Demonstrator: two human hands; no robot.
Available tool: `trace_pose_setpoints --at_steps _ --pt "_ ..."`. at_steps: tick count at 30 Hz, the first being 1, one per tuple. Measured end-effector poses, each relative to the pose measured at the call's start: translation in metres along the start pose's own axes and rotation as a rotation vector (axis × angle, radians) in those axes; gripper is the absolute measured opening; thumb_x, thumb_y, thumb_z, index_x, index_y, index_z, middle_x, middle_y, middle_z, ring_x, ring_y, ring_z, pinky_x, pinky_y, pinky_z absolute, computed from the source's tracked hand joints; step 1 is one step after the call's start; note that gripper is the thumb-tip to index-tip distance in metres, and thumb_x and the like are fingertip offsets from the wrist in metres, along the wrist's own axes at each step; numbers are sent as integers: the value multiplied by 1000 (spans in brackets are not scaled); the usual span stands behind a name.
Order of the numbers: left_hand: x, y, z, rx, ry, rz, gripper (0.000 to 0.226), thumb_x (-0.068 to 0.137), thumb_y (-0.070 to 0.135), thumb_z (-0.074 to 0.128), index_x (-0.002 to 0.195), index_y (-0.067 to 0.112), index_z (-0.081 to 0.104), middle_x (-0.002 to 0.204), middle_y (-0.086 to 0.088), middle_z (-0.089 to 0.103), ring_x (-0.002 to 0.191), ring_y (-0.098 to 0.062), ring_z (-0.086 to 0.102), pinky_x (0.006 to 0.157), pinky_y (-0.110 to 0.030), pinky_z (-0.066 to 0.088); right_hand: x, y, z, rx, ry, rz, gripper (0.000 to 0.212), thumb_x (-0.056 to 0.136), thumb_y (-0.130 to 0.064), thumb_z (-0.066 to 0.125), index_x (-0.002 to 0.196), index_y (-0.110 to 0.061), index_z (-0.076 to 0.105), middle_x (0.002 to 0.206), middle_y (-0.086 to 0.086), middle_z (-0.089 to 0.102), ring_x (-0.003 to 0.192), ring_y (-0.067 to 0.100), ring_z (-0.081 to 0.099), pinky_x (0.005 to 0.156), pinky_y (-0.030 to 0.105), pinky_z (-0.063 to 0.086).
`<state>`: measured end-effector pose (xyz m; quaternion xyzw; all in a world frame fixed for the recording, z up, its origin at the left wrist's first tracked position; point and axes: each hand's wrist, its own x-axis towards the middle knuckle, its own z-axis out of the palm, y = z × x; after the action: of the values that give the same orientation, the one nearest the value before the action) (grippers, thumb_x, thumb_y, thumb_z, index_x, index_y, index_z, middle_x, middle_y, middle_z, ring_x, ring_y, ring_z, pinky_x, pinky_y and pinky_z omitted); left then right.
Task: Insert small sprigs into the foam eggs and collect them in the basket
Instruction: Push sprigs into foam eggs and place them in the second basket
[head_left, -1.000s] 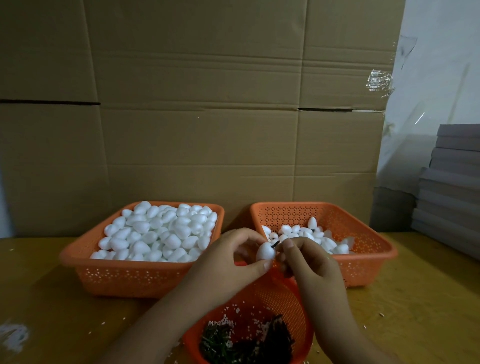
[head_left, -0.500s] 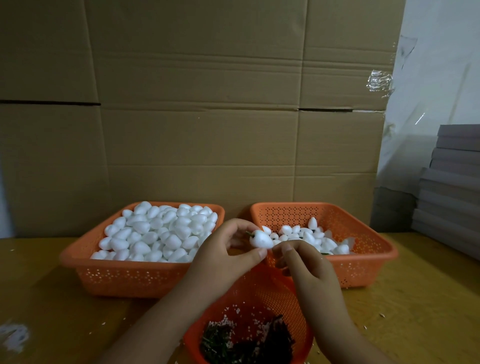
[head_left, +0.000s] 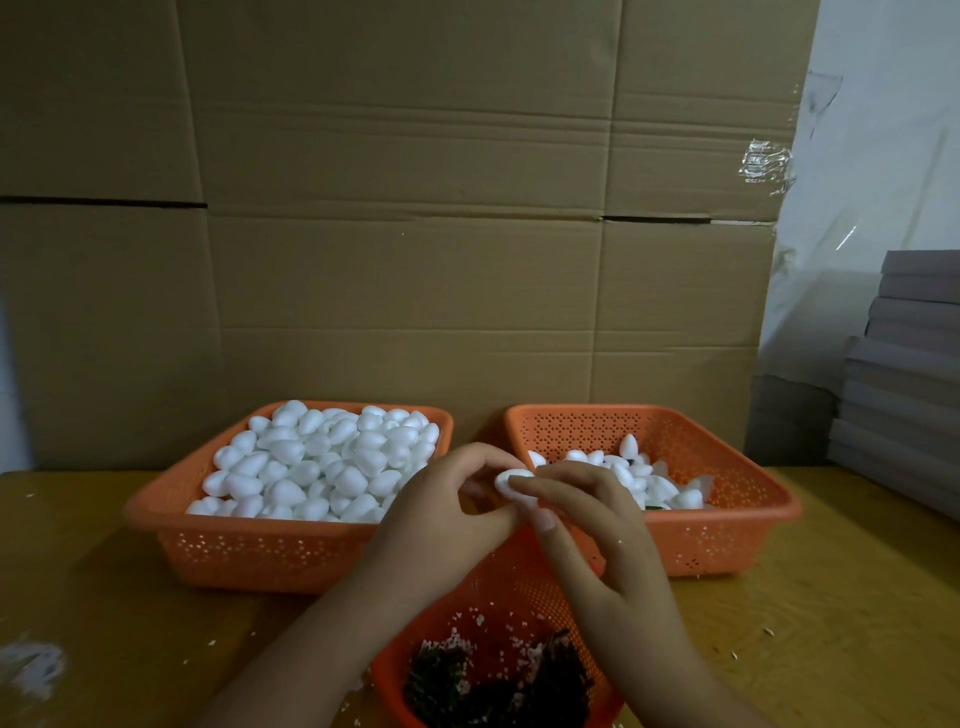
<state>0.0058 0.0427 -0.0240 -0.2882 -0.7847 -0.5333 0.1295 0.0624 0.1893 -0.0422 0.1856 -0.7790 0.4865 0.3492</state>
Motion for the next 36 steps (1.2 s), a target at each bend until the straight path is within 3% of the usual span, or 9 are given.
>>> trace_pose_setpoints --at_steps 5,8,13,17,20,23,26,29,36 --pt "0 2 -1 -279 9 -100 22 85 8 72 99 24 69 95 11 74 87 -2 68 70 -18 52 2 7 -3 132 106 151 12 94 -32 58 99 -40 65 106 -19 63 104 2 59 84 19 43" --pt "1 2 -2 -341 -3 -135 22 86 6 71 103 21 68 95 6 75 90 -11 70 72 -24 56 3 11 -5 181 110 240 23 96 -25 56 92 -46 65 104 -21 66 100 -5 59 81 21 42" --pt "-1 0 -1 -264 -23 -78 23 84 14 75 100 30 70 103 14 73 102 -1 65 88 -19 51 4 7 -4 113 56 139 21 92 -37 53 101 -44 70 109 -19 63 111 0 56 84 10 41" --pt "-1 2 1 -149 43 -71 28 78 29 80 93 48 67 97 21 70 96 6 61 81 -6 43 2 5 -1 -30 28 11 27 92 -44 53 112 -38 70 117 -16 59 121 9 51 97 15 38" --pt "0 1 1 -142 38 -75 26 79 16 77 91 37 69 91 15 71 87 2 62 75 -8 45 -1 5 0 -150 -51 -78 36 91 -43 48 121 -36 66 127 -17 53 127 8 46 102 24 38" --pt "-1 2 2 -223 23 -99 21 81 14 77 94 28 68 92 13 73 91 -1 66 79 -13 48 -3 5 1 -96 -61 -60 42 90 -43 50 131 -33 56 130 -20 54 128 4 47 102 18 37" --pt "-2 3 2 -316 5 -116 23 83 9 74 99 24 67 98 13 74 96 -1 67 80 -12 49 -3 6 2 30 24 102 33 89 -46 53 119 -35 58 117 -23 61 116 1 55 94 17 43" --pt "-2 4 1 -393 13 -120 25 84 8 73 96 30 69 99 11 74 96 0 67 77 -9 48 0 11 0 107 60 223 9 93 -29 58 98 -33 65 100 -17 66 100 1 60 83 23 44" --pt "-2 2 -1 -353 1 -100 22 77 25 75 94 38 69 102 14 73 101 0 65 80 -10 48 4 8 -3 132 42 216 23 94 -20 58 97 -41 67 103 -22 65 101 -2 59 80 11 41"
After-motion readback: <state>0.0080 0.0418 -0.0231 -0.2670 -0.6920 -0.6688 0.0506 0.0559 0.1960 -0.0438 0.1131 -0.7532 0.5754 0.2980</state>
